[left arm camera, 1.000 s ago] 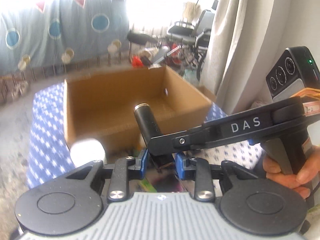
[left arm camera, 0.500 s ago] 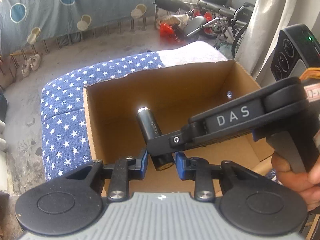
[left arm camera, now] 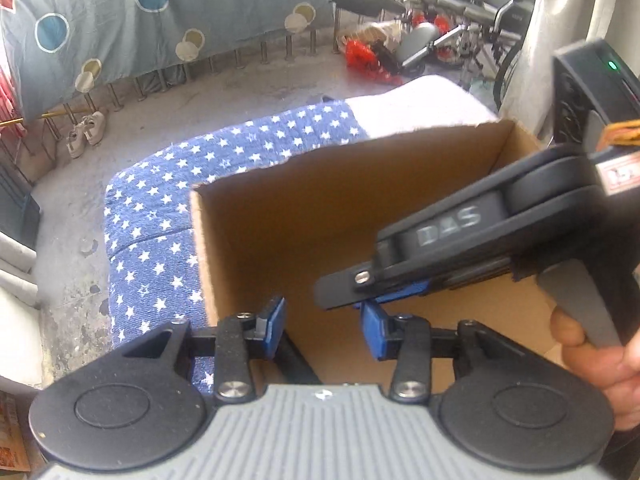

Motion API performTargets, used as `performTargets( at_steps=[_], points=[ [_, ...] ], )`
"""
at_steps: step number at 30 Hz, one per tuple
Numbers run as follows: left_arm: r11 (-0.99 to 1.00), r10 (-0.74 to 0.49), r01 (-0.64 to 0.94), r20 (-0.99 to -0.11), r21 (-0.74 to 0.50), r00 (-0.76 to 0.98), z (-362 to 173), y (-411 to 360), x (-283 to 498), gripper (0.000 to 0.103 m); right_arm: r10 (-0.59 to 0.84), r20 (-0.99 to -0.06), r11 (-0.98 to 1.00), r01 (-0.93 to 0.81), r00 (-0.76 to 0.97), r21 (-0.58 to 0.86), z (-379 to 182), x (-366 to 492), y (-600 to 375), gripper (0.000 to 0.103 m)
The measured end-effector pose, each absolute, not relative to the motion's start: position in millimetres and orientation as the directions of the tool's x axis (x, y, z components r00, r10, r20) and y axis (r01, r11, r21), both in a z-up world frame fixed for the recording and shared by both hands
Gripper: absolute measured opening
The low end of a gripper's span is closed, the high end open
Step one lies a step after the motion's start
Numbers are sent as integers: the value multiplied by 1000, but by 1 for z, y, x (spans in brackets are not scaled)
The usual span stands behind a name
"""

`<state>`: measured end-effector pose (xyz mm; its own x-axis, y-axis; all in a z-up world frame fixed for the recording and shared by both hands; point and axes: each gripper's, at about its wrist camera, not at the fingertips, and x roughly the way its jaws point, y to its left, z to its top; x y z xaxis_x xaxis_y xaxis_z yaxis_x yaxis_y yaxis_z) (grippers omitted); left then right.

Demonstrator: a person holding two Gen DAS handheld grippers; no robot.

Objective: Organize rigid objects
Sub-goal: 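Carry the black cylinder into the cardboard box and open the right tool, then move the right tool back to the pink bowl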

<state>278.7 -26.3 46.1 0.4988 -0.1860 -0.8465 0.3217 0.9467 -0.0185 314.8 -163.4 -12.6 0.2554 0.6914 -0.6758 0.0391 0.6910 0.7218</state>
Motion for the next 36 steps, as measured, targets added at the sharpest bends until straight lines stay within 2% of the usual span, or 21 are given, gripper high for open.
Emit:
performTargets(
  at_steps=[7,12,18,20,21,24,29,36],
  points=[
    [937,-307,323,-749,-131,587,95,4,201,52,725,-567,639,-75,391,766,55,243,-217,27],
    [907,-391,372,-720,-196,574,95,8,132,53,721,-509,636,-157,470,756,77,155,-253,29],
    [854,-469,444,-771,-271,431,37,-18,88,50,695,-564,683,-166,446,711,31,74,-235,29],
    [855,-454,451,-792,-258,409,19,-30,85,42,688,-576,694,-169,441,700,15,61,-224,29],
    [856,-445,456,-798,-245,407,12,-35,84,42,679,-583,704,-170,445,690,9,57,-219,29],
    [864,-414,461,-804,-201,426,-3,-43,84,42,652,-607,739,-203,454,642,2,55,-203,29],
    [868,-415,450,-806,-210,422,-15,-42,90,42,601,-665,796,-249,443,552,-6,83,-177,29],
    [875,-397,438,-823,-206,406,-28,-46,102,35,592,-690,804,-242,416,543,-24,96,-164,26]
  ],
)
